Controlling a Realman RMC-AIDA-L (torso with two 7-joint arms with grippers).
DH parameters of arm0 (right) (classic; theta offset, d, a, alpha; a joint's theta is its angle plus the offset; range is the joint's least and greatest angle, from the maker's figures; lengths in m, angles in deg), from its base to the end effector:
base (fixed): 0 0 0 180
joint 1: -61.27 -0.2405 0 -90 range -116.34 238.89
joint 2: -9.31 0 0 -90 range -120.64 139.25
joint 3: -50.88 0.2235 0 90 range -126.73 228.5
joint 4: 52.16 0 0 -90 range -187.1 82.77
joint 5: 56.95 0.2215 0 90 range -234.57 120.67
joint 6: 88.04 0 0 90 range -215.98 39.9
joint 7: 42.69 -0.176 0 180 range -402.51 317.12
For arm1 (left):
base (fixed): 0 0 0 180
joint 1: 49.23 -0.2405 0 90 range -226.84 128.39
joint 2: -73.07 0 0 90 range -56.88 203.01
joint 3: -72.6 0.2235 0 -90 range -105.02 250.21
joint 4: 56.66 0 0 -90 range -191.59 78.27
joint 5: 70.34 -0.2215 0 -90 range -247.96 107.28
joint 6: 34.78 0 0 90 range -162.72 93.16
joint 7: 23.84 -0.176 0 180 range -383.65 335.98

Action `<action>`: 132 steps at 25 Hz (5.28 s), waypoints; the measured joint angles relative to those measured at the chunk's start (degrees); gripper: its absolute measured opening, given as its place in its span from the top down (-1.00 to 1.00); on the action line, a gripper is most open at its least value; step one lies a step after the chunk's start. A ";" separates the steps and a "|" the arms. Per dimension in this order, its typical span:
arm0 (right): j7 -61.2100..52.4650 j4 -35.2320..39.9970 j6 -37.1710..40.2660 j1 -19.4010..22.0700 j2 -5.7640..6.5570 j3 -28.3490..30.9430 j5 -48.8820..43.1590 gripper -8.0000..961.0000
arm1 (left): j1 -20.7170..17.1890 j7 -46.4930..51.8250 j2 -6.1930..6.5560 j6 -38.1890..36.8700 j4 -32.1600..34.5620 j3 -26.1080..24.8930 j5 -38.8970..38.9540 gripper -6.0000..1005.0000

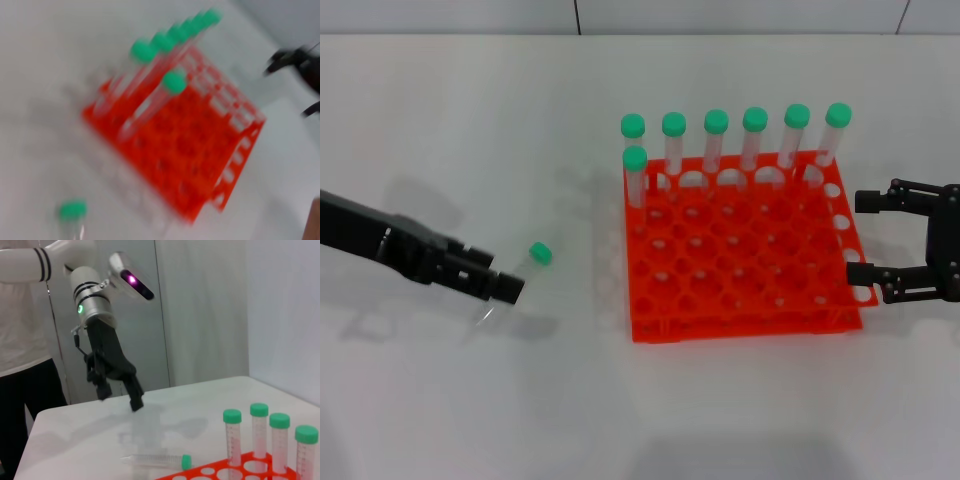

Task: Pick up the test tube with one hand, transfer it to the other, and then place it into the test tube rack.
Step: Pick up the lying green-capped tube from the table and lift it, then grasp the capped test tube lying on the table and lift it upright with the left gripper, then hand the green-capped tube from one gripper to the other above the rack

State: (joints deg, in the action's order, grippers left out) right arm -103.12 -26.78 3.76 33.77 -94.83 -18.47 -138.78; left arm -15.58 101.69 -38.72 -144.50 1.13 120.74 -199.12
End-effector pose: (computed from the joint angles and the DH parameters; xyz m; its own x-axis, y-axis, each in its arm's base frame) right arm 0.2462 0.3189 0.0222 0.8498 -0.0978 -0.5179 -0.2191 -0.9593 -0.1783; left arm -0.2130 0.3186 0.0543 0.6586 0.7509 0.0500 0.7493 -0.6604 0.0490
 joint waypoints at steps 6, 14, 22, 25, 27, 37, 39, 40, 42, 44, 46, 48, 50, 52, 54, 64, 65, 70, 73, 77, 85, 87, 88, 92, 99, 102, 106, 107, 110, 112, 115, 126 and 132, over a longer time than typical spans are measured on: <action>0.65 1.26 0.06 0.58 -0.51 0.29 -0.23 -0.83 | 3.83 12.39 -0.06 -0.15 1.90 9.13 -12.08 -0.74; 1.76 1.33 0.04 0.61 -0.77 0.27 -0.21 -0.83 | 7.72 18.48 -4.34 2.28 3.26 9.71 -28.49 -0.74; 2.23 1.42 0.08 0.55 -1.45 0.27 -0.20 -0.83 | 7.93 20.40 -6.48 7.53 2.90 13.04 -31.71 -0.74; 2.24 1.52 0.08 0.56 -1.62 0.27 -0.23 -0.83 | 7.74 20.90 -7.06 9.62 2.74 14.41 -31.67 -0.74; 2.24 1.62 0.08 0.57 -1.62 0.28 -0.24 -0.83 | 7.74 21.05 -7.23 10.71 2.51 14.64 -31.30 -0.74; 2.25 1.86 0.05 0.61 -1.60 0.27 -0.26 -0.82 | 8.39 23.01 -7.39 13.06 0.51 17.55 -29.50 -0.73; 2.25 1.86 0.05 0.61 -1.60 0.27 -0.27 -0.82 | 8.37 23.63 -7.39 13.39 0.46 17.82 -29.43 -0.60; 2.25 1.86 0.05 0.61 -1.60 0.27 -0.26 -0.82 | 8.35 23.77 -7.39 13.56 0.43 17.95 -29.41 -0.54; 2.25 1.86 0.04 0.62 -1.60 0.27 -0.27 -0.82 | 8.31 23.90 -7.39 13.90 0.27 18.37 -29.37 -0.41; 2.25 1.86 0.04 0.61 -1.60 0.28 -0.26 -0.82 | 8.34 24.09 -7.39 14.36 -0.38 18.88 -29.33 -0.25; 2.25 1.87 0.04 0.62 -1.71 0.27 -0.27 -0.82 | 8.43 24.35 -7.40 14.71 -0.90 19.65 -29.32 -0.10; 2.25 1.86 0.04 0.62 -1.72 0.28 -0.27 -0.82 | 8.50 25.09 -7.45 15.12 -1.14 21.10 -29.19 0.05; 2.24 1.86 0.04 0.62 -1.73 0.28 -0.27 -0.82 | 8.66 25.79 -7.47 15.41 -1.18 22.00 -29.15 0.12; 2.24 1.86 0.04 0.61 -1.74 0.28 -0.29 -0.82 | 8.84 26.02 -7.47 15.53 -1.29 22.16 -29.15 0.18; 2.24 1.86 0.04 0.62 -1.76 0.28 -0.32 -0.82 | 9.02 26.11 -7.48 15.64 -1.62 22.19 -29.15 0.21; 2.38 1.85 -0.15 0.61 -1.77 0.28 -0.36 -0.82 | 9.24 28.21 -7.48 17.06 -1.82 25.97 -29.15 0.20; 2.38 1.86 -0.10 0.61 -1.76 0.28 -0.36 -0.82 | 9.26 28.35 -7.48 17.16 -1.80 26.36 -29.14 0.25; 2.40 1.86 -0.03 0.63 -1.59 0.28 -0.36 -0.82 | 9.25 28.60 -7.48 17.25 -1.65 26.64 -29.14 0.50; 2.41 1.86 0.01 0.73 -1.50 0.28 -0.36 -0.82 | 9.16 29.07 -7.49 17.26 -0.17 26.53 -29.24 0.61; 2.42 1.93 0.24 0.93 -1.27 0.28 -0.30 -0.82 | 7.79 29.91 -7.47 16.96 6.88 26.18 -29.18 0.61; 2.42 2.04 1.32 1.45 -0.98 1.63 -0.27 -0.82 | 0.57 30.28 -7.54 25.49 26.99 29.15 -26.67 0.61; 2.42 2.04 1.60 1.66 -0.98 2.01 -0.27 -0.82 | -1.40 30.07 -7.54 29.68 29.80 32.28 -27.20 0.61; 2.41 2.04 1.69 1.75 -0.98 2.18 -0.25 -0.82 | -2.46 29.73 -7.52 32.30 30.74 34.37 -27.70 0.61; 2.36 2.04 2.05 2.02 -0.98 2.95 -0.23 -0.82 | -5.97 27.74 -7.53 44.05 32.08 42.91 -29.58 0.61; 1.93 2.04 2.30 2.10 -1.01 3.13 -0.22 -0.82 | -12.24 23.55 -7.62 65.04 33.20 51.26 -26.58 0.60; 1.90 2.04 2.20 2.09 -1.07 3.12 -0.16 -0.82 | -14.59 17.79 -7.52 73.17 32.02 51.74 -18.87 0.60; 1.77 2.03 1.99 2.11 -1.07 3.09 -0.08 -0.82 | -15.54 1.85 -7.44 78.21 28.37 50.98 -0.67 0.59; 1.75 2.04 1.98 2.10 -1.08 3.09 -0.07 -0.82 | -15.45 -2.55 -7.44 78.08 27.10 50.39 4.10 0.59; 1.73 2.04 1.95 2.00 -1.13 3.08 -0.07 -0.82 | -14.05 -11.74 -7.33 75.17 22.80 48.07 16.46 0.59; 1.71 2.03 1.93 2.02 -1.16 3.09 -0.08 -0.82 | -12.91 -15.61 -7.33 71.35 19.84 45.87 22.00 0.58; 1.67 2.03 1.91 2.00 -1.22 3.09 -0.06 -0.82 | -11.03 -21.63 -7.38 62.00 14.64 40.71 30.81 0.58; 1.62 2.03 2.00 1.57 -1.47 3.09 -0.11 -0.82 | -2.27 -42.95 -4.58 25.71 -13.57 16.44 46.79 0.57; 1.62 2.03 2.15 1.49 -1.52 3.27 0.18 -0.82 | 0.14 -43.83 -2.21 22.45 -18.77 16.13 40.69 0.56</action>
State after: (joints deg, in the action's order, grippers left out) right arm -101.49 -24.75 5.91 35.26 -96.34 -15.21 -138.59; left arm -15.44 57.86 -40.93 -122.06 -17.64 136.86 -158.42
